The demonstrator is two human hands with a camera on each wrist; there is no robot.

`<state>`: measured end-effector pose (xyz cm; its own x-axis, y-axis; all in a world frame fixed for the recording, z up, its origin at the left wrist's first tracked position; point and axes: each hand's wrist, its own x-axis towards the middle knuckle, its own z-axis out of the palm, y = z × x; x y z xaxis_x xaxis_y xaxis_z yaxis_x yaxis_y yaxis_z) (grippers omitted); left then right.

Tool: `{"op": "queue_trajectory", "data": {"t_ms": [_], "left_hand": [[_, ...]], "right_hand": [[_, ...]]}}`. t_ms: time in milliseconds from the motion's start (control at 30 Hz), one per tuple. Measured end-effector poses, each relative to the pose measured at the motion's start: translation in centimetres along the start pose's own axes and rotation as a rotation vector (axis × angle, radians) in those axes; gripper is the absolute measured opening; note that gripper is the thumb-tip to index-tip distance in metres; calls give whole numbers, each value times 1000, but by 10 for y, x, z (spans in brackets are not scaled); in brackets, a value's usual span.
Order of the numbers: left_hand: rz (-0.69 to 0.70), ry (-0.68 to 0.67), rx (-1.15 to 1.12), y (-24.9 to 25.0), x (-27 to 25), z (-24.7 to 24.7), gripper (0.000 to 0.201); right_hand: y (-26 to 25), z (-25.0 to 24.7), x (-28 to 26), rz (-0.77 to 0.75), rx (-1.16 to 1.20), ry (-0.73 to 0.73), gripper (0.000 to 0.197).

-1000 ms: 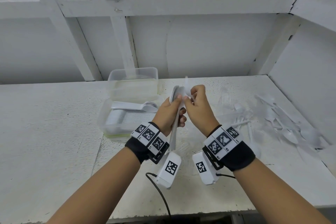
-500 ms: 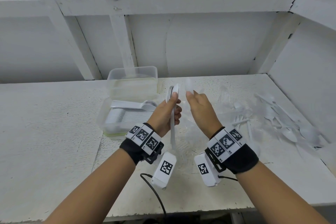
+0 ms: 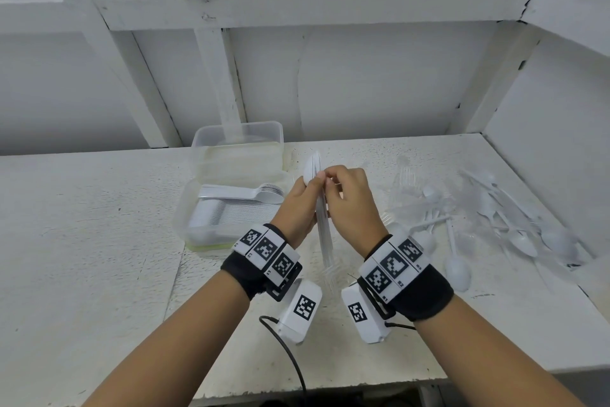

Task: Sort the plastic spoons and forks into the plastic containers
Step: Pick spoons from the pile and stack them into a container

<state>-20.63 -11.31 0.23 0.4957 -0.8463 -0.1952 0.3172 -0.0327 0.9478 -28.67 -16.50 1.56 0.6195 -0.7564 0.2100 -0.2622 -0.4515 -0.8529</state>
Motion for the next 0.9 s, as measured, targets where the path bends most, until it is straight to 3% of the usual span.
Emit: {"op": "queue_trajectory", "data": {"t_ms": [100,233,400,533,700,800,900], "left_hand": [[-7,-18,-10,2,0,-3,45],[-8,-104,-42,8,-8,-6,25],[-68,-157,-48,8,-13,-6,22],[-111,-277,0,7,-17,-4,18],[-155,-404,90,7,-18,-6,15],[-163,-397,140,8,-21,-6,20],[-101,-359,334,8,-22,-9,19]], "right_hand": [[5,0,0,-10,-93,5,29],[8,-12,4,12,-58,-91,33],[2,-35,15,-97,15,-171,33],[2,-45,23,-313,-194,-315,45],[6,-51,24,-453,-259,-384,30],[6,-54,24,-461,-249,-370,20],[11,-58,23,-468,-259,-294,16]]}}
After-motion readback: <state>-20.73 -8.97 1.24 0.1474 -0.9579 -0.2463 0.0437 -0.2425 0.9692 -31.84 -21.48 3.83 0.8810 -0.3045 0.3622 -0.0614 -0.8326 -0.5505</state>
